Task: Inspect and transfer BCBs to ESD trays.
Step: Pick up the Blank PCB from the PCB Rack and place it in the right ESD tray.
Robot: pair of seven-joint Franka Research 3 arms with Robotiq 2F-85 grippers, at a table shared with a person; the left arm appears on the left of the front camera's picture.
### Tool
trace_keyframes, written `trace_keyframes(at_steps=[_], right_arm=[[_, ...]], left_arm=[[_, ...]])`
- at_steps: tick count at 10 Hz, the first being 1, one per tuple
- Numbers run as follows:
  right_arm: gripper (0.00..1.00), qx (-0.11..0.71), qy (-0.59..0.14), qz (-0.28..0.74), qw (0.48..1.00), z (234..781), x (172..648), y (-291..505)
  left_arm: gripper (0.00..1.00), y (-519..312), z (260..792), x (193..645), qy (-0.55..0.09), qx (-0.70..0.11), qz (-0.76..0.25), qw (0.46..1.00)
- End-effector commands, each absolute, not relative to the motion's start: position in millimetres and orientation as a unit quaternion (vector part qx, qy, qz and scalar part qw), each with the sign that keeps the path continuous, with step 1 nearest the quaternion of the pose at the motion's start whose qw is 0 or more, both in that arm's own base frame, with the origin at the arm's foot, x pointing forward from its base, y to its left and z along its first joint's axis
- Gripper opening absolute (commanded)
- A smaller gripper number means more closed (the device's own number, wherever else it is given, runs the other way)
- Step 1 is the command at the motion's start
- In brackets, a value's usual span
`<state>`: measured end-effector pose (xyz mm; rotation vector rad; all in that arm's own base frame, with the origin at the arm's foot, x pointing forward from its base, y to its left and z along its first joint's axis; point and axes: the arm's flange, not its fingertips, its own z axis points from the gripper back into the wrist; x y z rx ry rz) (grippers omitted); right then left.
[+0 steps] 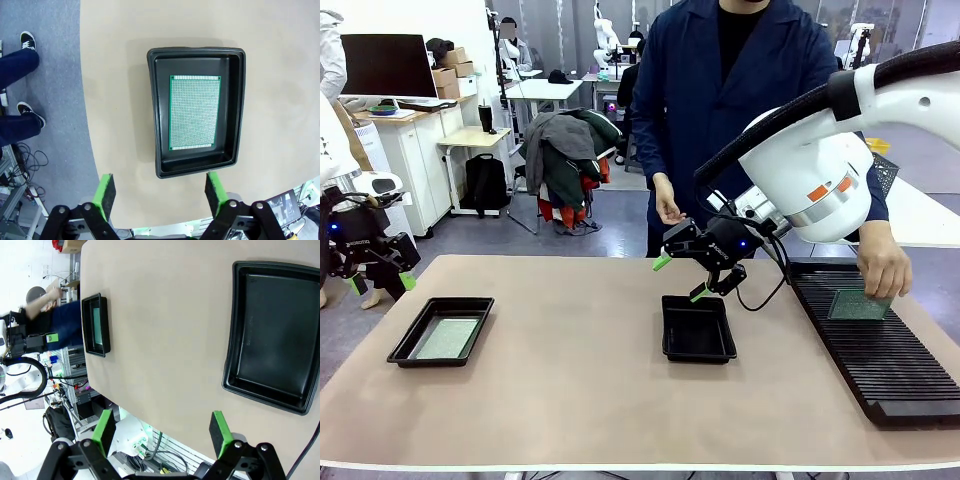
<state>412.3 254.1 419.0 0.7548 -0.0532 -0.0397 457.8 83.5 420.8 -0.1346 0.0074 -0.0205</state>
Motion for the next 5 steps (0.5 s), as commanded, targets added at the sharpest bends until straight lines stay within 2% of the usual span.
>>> trace_keyframes(at_steps=[1,2,5], right_arm=[[1.00,0.367,-0.023,0.011,0.930,420.6,406.4,248.4],[1.00,0.368,-0.026,-0.019,0.929,419.0,412.3,254.1],[1.00,0.368,-0.026,-0.019,0.929,419.0,412.3,254.1]], left_arm=[[0.95,84.5,419.0,458.1,0.002,-0.066,-0.009,0.998],[0.95,84.5,419.0,458.1,0.002,-0.066,-0.009,0.998],[0.95,84.5,419.0,458.1,0.002,-0.066,-0.009,0.998]])
